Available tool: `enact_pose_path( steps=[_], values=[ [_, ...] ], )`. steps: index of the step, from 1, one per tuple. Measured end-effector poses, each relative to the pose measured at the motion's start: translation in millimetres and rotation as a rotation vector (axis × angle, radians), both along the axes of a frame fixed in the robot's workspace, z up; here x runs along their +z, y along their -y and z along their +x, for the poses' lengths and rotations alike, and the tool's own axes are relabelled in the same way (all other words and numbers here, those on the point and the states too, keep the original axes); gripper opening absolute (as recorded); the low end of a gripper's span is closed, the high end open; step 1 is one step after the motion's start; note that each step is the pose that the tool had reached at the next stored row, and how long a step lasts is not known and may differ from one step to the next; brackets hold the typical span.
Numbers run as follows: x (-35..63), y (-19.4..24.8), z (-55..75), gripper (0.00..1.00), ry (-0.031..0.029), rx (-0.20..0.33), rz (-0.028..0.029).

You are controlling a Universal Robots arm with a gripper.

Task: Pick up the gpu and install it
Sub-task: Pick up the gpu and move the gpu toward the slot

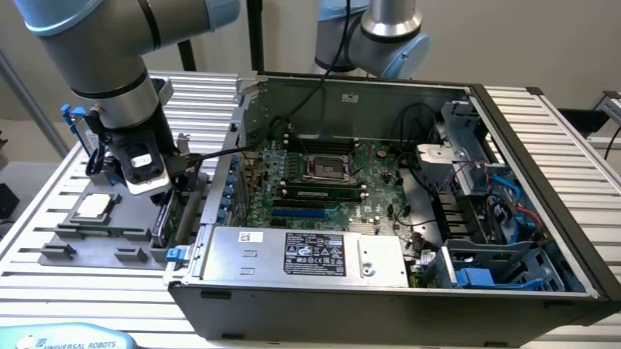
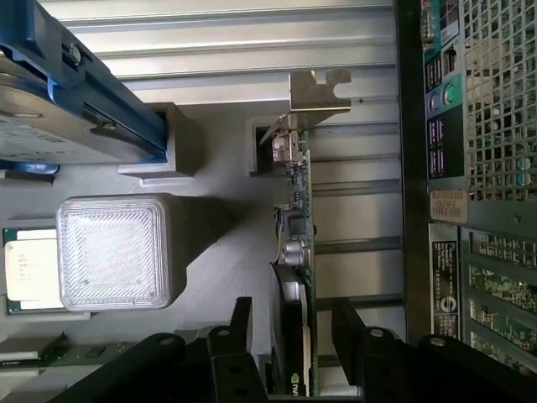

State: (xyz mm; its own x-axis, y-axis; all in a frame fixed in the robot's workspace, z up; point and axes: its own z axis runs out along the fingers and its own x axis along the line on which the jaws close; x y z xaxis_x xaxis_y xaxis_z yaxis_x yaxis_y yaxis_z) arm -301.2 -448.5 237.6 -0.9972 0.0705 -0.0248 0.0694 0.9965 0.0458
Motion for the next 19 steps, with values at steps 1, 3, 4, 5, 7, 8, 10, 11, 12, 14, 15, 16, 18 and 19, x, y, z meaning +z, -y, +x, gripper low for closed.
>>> enact_pose_path(
  steps=[1,3,4,5,7,8,10,11,12,14,15,16,18,19],
  values=[
    [0.0,0.0,0.0,0.51,-0.0001,0.000,-0.0001],
    [-0.2,-0.2,0.0,0.51,0.0000,-0.001,0.0000],
    [-0.2,-0.2,0.0,0.51,0.0000,-0.002,0.0001],
    [-0.2,-0.2,0.0,0.51,0.0000,-0.005,0.0000],
    [-0.4,-0.3,0.0,0.51,0.0000,-0.011,-0.0001],
    [-0.5,-0.4,0.0,0.51,-0.0001,-0.016,-0.0002],
    [-0.9,-0.5,0.0,0.51,-0.0001,-0.025,-0.0003],
    [-1.0,-0.5,0.0,0.51,0.0000,-0.026,-0.0003],
    [-1.0,-0.5,0.0,0.51,-0.0001,-0.026,-0.0004],
    [-1.0,-0.5,0.0,0.51,0.0000,-0.026,-0.0003],
    [-1.0,-0.5,0.0,0.49,0.0000,-0.026,-0.0003],
    [-1.0,-0.5,0.0,0.42,0.0000,-0.026,-0.0003],
    [-1.0,-0.5,0.0,0.42,0.0001,-0.026,-0.0003],
    [-1.0,-0.5,0.0,0.36,0.0000,-0.026,-0.0003]
  ],
)
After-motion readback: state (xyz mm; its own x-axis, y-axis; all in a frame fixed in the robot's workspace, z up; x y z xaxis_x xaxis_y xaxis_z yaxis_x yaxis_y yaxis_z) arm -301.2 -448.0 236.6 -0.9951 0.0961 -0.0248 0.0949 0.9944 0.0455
